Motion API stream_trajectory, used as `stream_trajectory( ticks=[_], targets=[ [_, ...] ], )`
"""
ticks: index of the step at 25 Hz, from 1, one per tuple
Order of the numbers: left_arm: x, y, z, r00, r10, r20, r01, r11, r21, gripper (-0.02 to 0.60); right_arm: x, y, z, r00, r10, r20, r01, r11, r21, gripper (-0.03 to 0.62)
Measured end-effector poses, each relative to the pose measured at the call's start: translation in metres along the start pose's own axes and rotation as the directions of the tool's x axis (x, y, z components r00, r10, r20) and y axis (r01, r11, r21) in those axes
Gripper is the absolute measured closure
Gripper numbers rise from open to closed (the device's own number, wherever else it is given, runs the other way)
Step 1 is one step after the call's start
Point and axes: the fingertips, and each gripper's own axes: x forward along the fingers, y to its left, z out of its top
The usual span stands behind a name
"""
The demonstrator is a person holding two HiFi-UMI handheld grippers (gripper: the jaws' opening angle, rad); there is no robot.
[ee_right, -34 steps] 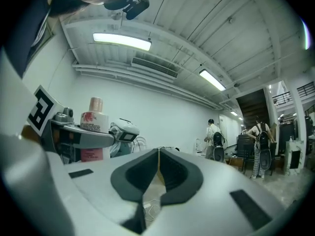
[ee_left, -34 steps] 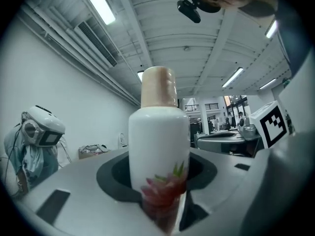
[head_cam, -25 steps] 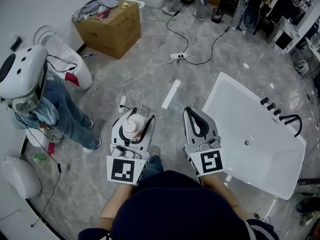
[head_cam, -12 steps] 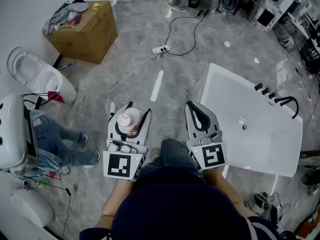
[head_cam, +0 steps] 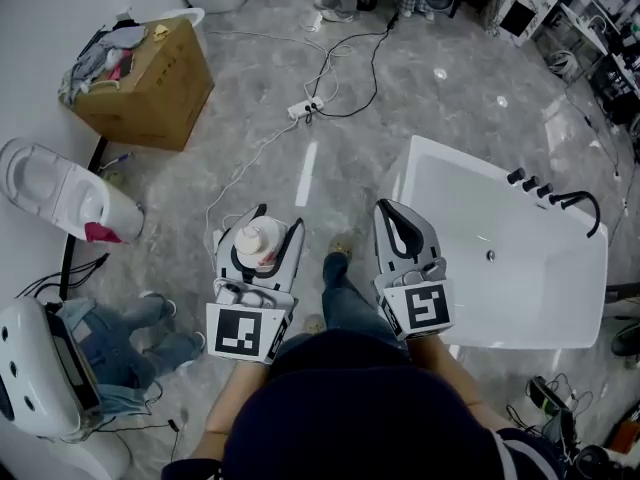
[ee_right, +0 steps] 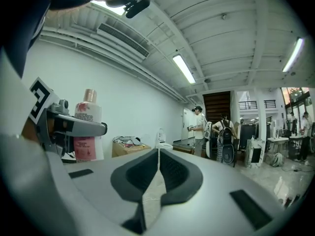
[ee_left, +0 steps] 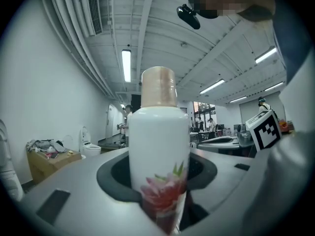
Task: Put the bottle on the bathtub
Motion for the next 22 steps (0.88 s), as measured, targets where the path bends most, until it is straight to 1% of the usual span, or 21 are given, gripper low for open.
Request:
stream_trajectory(
  ticks=[4, 7, 12, 14, 17, 20, 22],
  targets=[
    [0.078, 0.018, 0.01, 0.998, -0.057, 0.015, 0.057, 0.998, 0.007, 0.357, 0.061, -0.052, 0.006, 0.999, -0.041, 0.015, 0.041, 0.999, 0.005, 0.565],
    [0.14, 0.02, 0.02, 0.995, -0.102, 0.019, 0.102, 0.994, 0.026, 0.357, 0.102, -0.1, 0.015, 0.997, -0.064, 0.047, 0.064, 0.998, -0.004, 0.565],
    [0.238, 0.012, 0.033, 0.985, -0.163, 0.052, 0.162, 0.986, 0.032, 0.357, 0.155, -0.18, 0.011, 0.994, -0.096, 0.049, 0.097, 0.995, -0.001, 0.565],
    [0.27, 0.006, 0.035, 0.979, -0.197, 0.054, 0.194, 0.98, 0.044, 0.357, 0.168, -0.208, 0.008, 0.992, -0.12, 0.049, 0.119, 0.993, 0.01, 0.565],
    [0.308, -0.007, 0.032, 0.968, -0.25, 0.024, 0.249, 0.968, 0.042, 0.357, 0.172, -0.245, -0.002, 0.984, -0.178, 0.027, 0.177, 0.984, 0.034, 0.565],
    [0.343, -0.021, 0.03, 0.949, -0.314, 0.005, 0.313, 0.948, 0.049, 0.357, 0.168, -0.277, -0.017, 0.969, -0.248, -0.009, 0.249, 0.967, 0.058, 0.565],
    [0.364, -0.03, 0.025, 0.934, -0.358, -0.008, 0.358, 0.932, 0.052, 0.357, 0.163, -0.295, -0.028, 0.952, -0.3, -0.054, 0.304, 0.95, 0.071, 0.565]
  ],
)
